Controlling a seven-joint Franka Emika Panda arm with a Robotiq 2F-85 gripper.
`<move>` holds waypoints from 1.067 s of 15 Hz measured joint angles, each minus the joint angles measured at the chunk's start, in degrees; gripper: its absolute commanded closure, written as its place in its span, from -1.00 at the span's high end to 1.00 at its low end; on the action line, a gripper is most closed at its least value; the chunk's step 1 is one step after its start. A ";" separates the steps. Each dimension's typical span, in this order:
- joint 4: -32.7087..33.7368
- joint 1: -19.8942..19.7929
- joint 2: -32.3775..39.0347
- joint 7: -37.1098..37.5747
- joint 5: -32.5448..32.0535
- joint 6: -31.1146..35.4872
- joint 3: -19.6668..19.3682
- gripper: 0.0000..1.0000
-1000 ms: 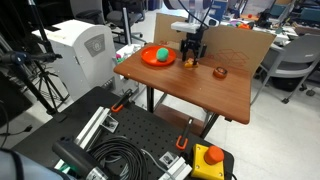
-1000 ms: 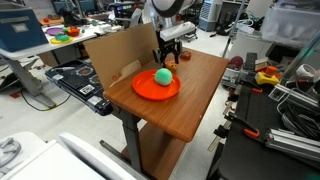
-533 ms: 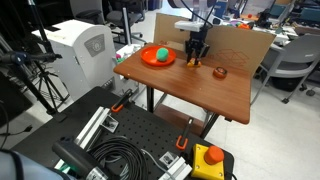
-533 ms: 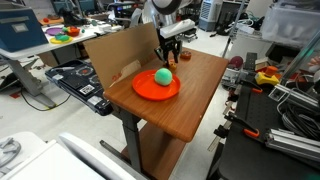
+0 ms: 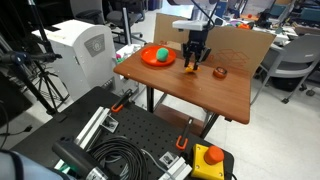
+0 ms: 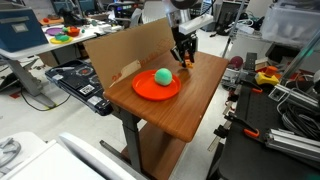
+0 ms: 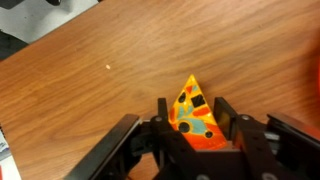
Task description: Move a piece of the pizza plush toy to the right
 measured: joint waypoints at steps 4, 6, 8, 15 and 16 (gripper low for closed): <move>-11.60 -2.51 -7.86 -0.04 0.02 5.79 -1.66 -0.50; -14.47 -4.95 -10.05 -0.05 0.61 7.57 -2.32 -0.50; -15.06 -7.55 -10.51 -0.06 1.48 8.21 -2.79 -0.50; -13.05 -11.61 -6.23 0.84 2.69 8.44 -3.94 -0.07; -12.48 -11.60 -5.20 1.22 2.69 8.72 -4.15 0.50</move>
